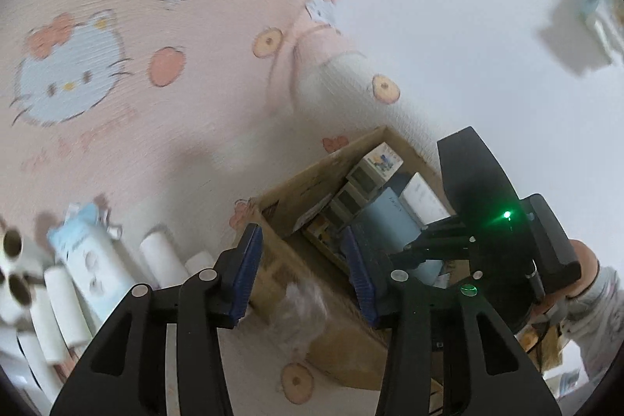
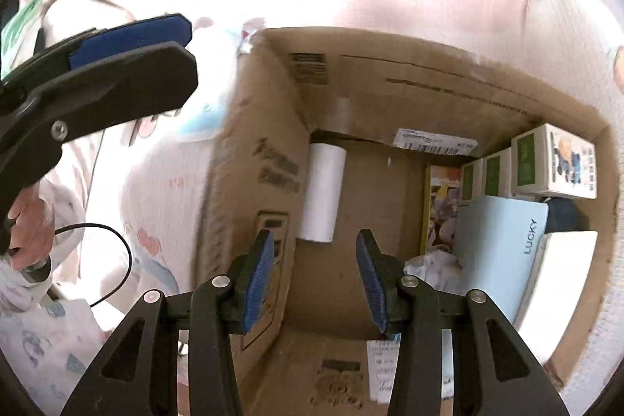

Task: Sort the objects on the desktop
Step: 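Move both tools back from the box to the tube pile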

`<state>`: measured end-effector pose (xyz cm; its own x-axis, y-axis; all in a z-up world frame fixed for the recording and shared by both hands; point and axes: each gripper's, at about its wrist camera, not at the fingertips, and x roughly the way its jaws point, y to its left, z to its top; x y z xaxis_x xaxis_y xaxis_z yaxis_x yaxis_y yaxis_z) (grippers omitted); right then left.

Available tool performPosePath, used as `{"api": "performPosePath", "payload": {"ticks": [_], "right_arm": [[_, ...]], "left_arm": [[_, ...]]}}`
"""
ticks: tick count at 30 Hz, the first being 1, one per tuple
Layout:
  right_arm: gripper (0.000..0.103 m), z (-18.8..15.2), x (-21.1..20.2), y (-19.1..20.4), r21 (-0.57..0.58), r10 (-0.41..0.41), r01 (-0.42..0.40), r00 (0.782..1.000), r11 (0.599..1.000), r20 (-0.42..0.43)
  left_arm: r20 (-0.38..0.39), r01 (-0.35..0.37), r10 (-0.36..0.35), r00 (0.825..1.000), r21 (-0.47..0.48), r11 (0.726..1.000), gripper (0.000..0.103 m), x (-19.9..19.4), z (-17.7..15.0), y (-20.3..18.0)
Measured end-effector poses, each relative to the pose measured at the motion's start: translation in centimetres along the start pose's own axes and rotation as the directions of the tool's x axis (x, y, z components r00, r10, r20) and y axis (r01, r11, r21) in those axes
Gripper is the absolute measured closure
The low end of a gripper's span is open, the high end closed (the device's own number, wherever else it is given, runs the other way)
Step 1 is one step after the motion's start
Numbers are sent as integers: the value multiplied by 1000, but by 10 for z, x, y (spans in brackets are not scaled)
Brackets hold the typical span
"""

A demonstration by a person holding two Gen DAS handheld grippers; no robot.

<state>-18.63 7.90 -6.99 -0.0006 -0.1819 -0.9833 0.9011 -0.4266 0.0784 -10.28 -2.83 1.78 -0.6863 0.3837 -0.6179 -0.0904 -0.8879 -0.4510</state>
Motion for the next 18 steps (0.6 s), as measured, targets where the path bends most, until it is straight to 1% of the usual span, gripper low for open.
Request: {"api": "performPosePath", "payload": {"ticks": [3,4,5,7,8,9,10,11,13,15,16,18], "right_arm": [[62,-11,-12,19,-51,-78,79,997,996,22],[62,-21,-9,17,-64,-93,95,995,993,28],[62,-24,-14,23,-77,-108,110,994,991,32],[62,-26,-19,30,-103,-149,154,987,983,51],[62,-28,-26,38,-126,-174,182,982,975,70],[62,-28,-33,41,-141,-175,185,981,973,80],[62,-27,-29,38,-154,-171,183,981,971,90],[62,-27,-33,43,-161,-167,181,981,970,98],[62,-29,-41,57,-190,-158,178,981,965,114],[62,-31,-50,72,-228,-152,178,980,957,125],[62,-32,-51,77,-243,-146,173,981,954,124],[62,-35,-44,91,-286,-131,158,985,945,112]], "left_arm": [[88,-31,35,995,-47,998,55,-26,-20,7],[111,-43,49,993,-58,997,55,-32,-25,9],[132,-57,66,989,-69,996,57,-39,-31,12],[172,-101,112,979,-72,992,71,-54,-44,16],[178,-133,143,974,-65,989,73,-58,-49,17],[183,-155,164,969,-58,986,78,-61,-53,17],[191,-180,187,964,-52,982,81,-64,-58,17],[201,-206,211,957,-46,977,83,-69,-65,17],[207,-230,234,950,-45,972,85,-78,-77,20],[204,-226,234,951,-63,972,85,-86,-92,27],[194,-216,227,954,-78,973,85,-89,-100,32],[169,-208,227,959,-121,971,85,-94,-113,45]]}}
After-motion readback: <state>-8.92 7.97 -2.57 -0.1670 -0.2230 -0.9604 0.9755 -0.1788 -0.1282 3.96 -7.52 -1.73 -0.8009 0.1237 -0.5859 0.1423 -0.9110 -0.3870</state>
